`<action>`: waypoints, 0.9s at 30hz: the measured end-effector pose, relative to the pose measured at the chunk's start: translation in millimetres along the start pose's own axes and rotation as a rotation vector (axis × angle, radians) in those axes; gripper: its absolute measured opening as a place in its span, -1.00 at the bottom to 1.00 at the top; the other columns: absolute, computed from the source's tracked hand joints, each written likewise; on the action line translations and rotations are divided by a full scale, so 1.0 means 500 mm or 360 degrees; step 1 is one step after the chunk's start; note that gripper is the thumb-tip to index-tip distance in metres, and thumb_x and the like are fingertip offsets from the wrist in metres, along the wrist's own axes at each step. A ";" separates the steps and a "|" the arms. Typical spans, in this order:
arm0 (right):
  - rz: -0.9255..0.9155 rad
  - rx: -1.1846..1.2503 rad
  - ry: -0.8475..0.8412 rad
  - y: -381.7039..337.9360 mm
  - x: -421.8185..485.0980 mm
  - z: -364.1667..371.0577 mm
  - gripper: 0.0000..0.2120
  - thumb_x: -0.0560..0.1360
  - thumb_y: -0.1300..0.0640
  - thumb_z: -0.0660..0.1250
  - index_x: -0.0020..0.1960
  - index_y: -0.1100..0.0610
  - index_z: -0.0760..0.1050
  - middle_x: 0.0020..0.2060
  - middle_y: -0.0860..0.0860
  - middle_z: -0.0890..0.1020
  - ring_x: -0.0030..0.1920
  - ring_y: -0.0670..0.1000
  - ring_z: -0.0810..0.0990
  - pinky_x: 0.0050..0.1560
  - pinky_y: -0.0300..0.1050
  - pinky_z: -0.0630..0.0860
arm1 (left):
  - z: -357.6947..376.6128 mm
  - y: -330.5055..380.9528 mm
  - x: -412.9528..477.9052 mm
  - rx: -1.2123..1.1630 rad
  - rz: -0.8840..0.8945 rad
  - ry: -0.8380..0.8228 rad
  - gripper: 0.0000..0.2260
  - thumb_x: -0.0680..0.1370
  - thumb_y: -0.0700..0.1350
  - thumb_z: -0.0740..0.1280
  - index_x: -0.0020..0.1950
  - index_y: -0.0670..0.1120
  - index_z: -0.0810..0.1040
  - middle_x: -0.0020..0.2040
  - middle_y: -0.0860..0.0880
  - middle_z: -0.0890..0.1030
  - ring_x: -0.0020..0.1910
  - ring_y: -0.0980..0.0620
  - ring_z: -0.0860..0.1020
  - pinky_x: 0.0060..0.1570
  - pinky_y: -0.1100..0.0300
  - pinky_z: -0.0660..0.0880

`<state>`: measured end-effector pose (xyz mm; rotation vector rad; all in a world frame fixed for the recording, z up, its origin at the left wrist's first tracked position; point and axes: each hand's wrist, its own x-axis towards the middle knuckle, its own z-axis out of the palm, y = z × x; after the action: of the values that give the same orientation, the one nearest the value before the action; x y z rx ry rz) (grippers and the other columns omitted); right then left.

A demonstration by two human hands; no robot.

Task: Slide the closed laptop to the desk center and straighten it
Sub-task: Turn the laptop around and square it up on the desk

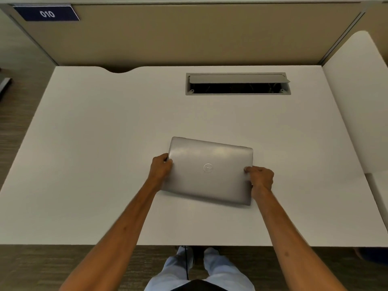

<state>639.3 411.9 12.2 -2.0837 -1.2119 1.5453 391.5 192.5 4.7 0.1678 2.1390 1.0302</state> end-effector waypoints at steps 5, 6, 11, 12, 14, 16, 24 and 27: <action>-0.0023 -0.0104 -0.0069 -0.018 0.027 -0.001 -0.72 0.33 0.18 0.64 0.00 0.21 0.73 -0.04 0.13 0.74 -0.04 0.19 0.68 0.12 0.12 0.68 | 0.004 -0.014 -0.029 -0.0143 -0.0092 0.0022 -0.62 0.47 -0.07 0.24 0.08 -0.33 0.58 -0.10 -0.10 0.58 -0.11 -0.04 0.47 -0.06 0.05 0.35; -0.0033 -0.0117 -0.0082 -0.023 0.025 -0.004 -0.72 0.34 0.19 0.63 0.02 0.22 0.72 -0.04 0.13 0.73 -0.05 0.18 0.67 0.09 0.08 0.66 | 0.005 -0.010 -0.038 -0.0152 -0.0082 0.0018 -0.66 0.50 -0.11 0.24 0.11 -0.32 0.61 -0.07 -0.11 0.60 -0.10 -0.05 0.49 -0.05 0.05 0.38; -0.0070 -0.0183 -0.0140 -0.030 0.031 -0.012 -0.86 0.38 0.25 0.59 -0.09 0.16 0.70 -0.13 0.09 0.69 -0.09 0.15 0.63 0.08 0.10 0.64 | 0.009 -0.005 -0.058 -0.0194 -0.0077 -0.0007 -0.73 0.63 -0.31 0.22 0.21 -0.22 0.67 0.09 -0.15 0.70 -0.06 -0.04 0.60 -0.02 0.12 0.51; -0.0076 -0.0208 -0.0139 -0.032 0.030 -0.014 -0.89 0.38 0.26 0.58 -0.16 0.12 0.68 -0.17 0.07 0.68 -0.13 0.14 0.62 0.07 0.10 0.65 | 0.011 -0.005 -0.060 -0.0204 -0.0083 -0.0017 -0.74 0.65 -0.32 0.21 0.19 -0.19 0.66 0.07 -0.13 0.70 -0.09 0.00 0.60 -0.07 0.16 0.51; -0.0104 -0.0250 -0.0129 -0.033 0.031 -0.016 -0.84 0.39 0.28 0.55 -0.24 0.06 0.64 -0.22 0.07 0.67 -0.19 0.12 0.59 0.01 0.08 0.64 | 0.015 -0.006 -0.062 -0.0246 -0.0082 -0.0014 -0.75 0.68 -0.30 0.20 0.20 -0.16 0.66 0.03 -0.08 0.68 -0.12 0.05 0.58 -0.14 0.20 0.50; -0.0135 -0.0268 -0.0117 -0.034 0.032 -0.017 -0.82 0.40 0.30 0.53 -0.26 0.05 0.63 -0.23 0.10 0.67 -0.24 0.11 0.57 -0.06 0.06 0.60 | 0.017 -0.002 -0.066 -0.0276 -0.0078 -0.0002 -0.75 0.70 -0.28 0.19 0.21 -0.16 0.65 -0.02 -0.03 0.67 -0.14 0.07 0.57 -0.16 0.22 0.48; -0.0156 -0.0268 -0.0122 -0.026 0.041 -0.017 -0.82 0.41 0.32 0.50 -0.27 0.09 0.61 -0.29 0.07 0.63 -0.28 0.08 0.53 -0.11 0.02 0.54 | 0.015 -0.003 -0.075 -0.0294 -0.0085 0.0011 -0.73 0.73 -0.24 0.17 0.26 -0.13 0.65 0.05 -0.06 0.67 -0.09 0.04 0.57 -0.13 0.20 0.50; -0.0156 -0.0265 -0.0124 -0.022 0.045 -0.018 -0.82 0.41 0.31 0.51 -0.26 0.09 0.61 -0.28 0.07 0.62 -0.28 0.08 0.53 -0.11 0.02 0.55 | 0.015 -0.004 -0.080 -0.0302 -0.0090 0.0013 -0.71 0.73 -0.24 0.17 0.32 -0.16 0.65 0.08 -0.07 0.67 -0.11 0.08 0.57 -0.15 0.22 0.48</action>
<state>644.1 437.8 8.5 -2.0456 -1.4945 1.5425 425.4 179.5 22.7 0.0124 2.0276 1.1949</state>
